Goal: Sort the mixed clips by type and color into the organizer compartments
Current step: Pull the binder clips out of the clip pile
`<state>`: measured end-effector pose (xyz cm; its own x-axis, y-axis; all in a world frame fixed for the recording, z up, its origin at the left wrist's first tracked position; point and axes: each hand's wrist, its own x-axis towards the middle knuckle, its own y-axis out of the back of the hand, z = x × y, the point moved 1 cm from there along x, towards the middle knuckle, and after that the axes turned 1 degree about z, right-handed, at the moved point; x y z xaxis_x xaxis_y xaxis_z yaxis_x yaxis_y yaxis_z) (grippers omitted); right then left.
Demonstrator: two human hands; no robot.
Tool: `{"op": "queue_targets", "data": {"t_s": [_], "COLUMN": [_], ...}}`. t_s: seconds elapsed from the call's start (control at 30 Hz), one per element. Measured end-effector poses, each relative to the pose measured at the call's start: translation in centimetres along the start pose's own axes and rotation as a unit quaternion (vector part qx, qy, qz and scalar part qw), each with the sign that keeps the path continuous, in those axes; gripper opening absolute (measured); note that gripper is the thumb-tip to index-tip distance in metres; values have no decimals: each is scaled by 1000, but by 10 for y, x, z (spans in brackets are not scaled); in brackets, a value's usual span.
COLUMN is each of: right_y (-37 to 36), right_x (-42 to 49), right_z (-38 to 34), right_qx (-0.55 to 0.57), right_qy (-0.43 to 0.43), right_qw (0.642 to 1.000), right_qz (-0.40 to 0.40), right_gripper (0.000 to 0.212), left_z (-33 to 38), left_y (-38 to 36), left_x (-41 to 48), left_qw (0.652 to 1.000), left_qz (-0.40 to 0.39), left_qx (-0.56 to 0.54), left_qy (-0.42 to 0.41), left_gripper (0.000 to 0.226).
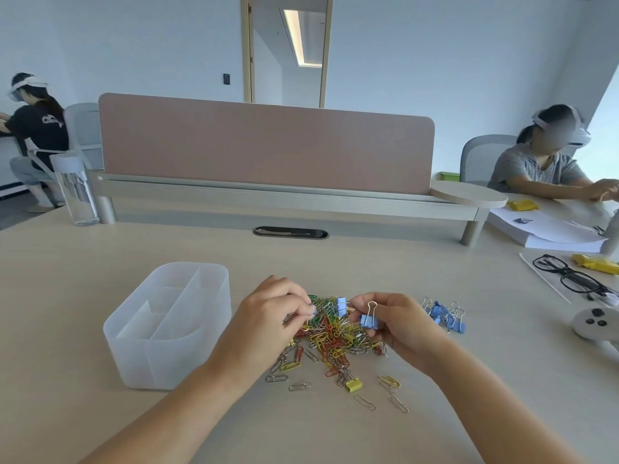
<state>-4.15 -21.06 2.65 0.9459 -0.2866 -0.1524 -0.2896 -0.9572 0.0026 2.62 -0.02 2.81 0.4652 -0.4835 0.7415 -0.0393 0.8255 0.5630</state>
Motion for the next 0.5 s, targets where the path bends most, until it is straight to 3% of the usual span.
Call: {"op": "queue_targets", "data": {"t_s": [0.1, 0.17, 0.27, 0.37, 0.5], "right_y": [11, 22, 45, 77, 108], "right_x": [-3, -6, -15, -24, -35], "right_z": [-2, -6, -17, -23, -19], "right_qx": [25, -19, -61, -28, -78], "right_qy": [-25, 5, 66, 100, 153], "right_qw": [999, 1000, 993, 985, 957], "right_qz": [-4, 23, 76, 138, 233], "right_gripper": [14, 13, 12, 13, 8], "left_z": [3, 6, 16, 32, 50], "left_y": [-7, -11, -21, -40, -81], "left_x": [5, 14, 35, 56, 76], "left_qw": [972, 951, 937, 923, 913], "left_qz": [-41, -69, -123, -180, -182], "left_qx": [-114, -130, -153, -176, -205], "left_qy": [202, 273, 288, 291, 301], "left_gripper": [9, 6, 9, 11, 9]}}
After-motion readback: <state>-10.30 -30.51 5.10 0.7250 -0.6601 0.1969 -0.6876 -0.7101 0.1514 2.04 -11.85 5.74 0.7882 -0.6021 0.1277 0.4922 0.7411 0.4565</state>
